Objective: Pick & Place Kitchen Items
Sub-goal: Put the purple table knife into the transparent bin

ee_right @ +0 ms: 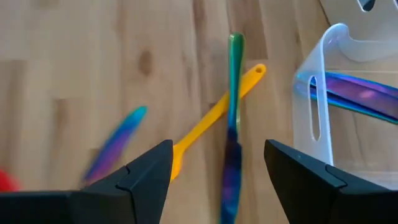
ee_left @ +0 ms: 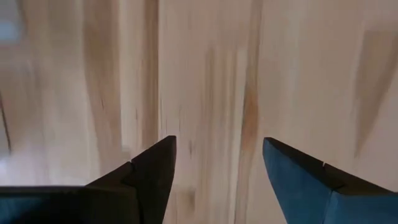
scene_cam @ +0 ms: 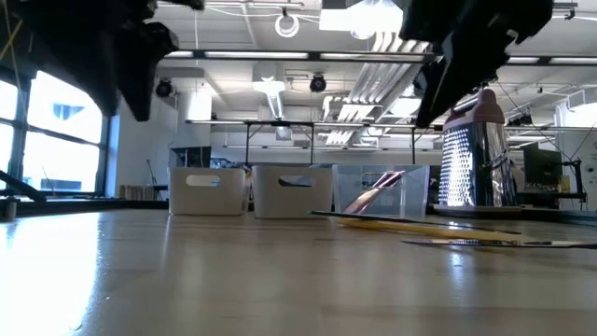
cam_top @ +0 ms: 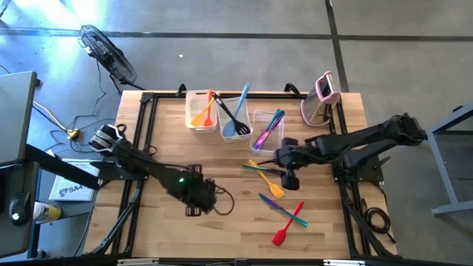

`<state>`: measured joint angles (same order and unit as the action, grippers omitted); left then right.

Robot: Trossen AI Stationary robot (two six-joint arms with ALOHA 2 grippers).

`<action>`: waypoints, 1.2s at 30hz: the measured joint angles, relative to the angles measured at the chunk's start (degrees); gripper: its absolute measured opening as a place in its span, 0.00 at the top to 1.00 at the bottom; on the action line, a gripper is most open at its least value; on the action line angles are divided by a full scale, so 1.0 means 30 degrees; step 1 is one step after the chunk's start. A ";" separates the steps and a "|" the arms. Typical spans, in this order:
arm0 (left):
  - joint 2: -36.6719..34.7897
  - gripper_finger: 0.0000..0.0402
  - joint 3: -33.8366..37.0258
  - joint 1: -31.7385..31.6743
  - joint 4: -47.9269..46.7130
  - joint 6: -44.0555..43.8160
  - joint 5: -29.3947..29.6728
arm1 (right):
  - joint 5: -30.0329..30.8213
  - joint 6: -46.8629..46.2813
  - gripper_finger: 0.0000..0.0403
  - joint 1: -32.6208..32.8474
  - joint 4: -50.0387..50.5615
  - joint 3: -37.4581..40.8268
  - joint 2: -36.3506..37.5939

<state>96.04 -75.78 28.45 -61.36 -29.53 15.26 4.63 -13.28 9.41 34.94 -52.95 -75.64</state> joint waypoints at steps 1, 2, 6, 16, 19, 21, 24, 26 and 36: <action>-0.0280 0.42 0.0385 0.0238 0.0861 -0.0094 0.0648 | 0.0237 0.0292 0.39 -0.0045 -0.0238 0.0000 -0.0532; -0.0541 0.42 0.0818 0.0441 0.1370 -0.0166 0.1209 | 0.0422 0.0595 0.39 -0.0050 -0.0405 0.0005 -0.1072; -0.1444 0.42 0.2502 0.0712 0.3354 -0.0265 0.2597 | 0.1156 0.1347 0.39 -0.0021 -0.0450 0.0007 -0.3077; -0.2211 0.42 0.6018 0.0347 0.7935 0.0455 0.2035 | 0.2943 0.1691 0.39 0.0018 -0.1485 0.0029 -0.6052; -0.2211 0.42 0.6463 0.0355 0.8776 0.0844 0.2051 | 0.3837 0.2012 0.39 0.0117 -0.1610 0.0029 -0.6304; -0.2211 0.42 0.6602 0.0355 0.8825 0.0924 0.2053 | 0.3998 0.2018 0.39 0.0162 -0.1836 0.0029 -0.6352; -0.2413 0.42 0.6753 0.0372 0.8824 0.0931 0.2030 | 0.3995 0.2018 0.39 0.0449 -0.2151 0.0029 -0.6352; -0.2538 0.42 0.6887 0.0384 0.8923 0.0924 0.1984 | 0.3972 0.2018 0.39 0.0742 -0.2446 0.0029 -0.6352; -0.2634 0.42 0.7572 0.0391 1.0088 0.1367 0.1547 | 0.5718 0.2871 0.39 0.1757 -0.3305 0.0029 -0.6352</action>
<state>88.14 -53.06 29.63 -31.10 -25.43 19.90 21.78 -4.67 14.68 25.02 -52.86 -94.70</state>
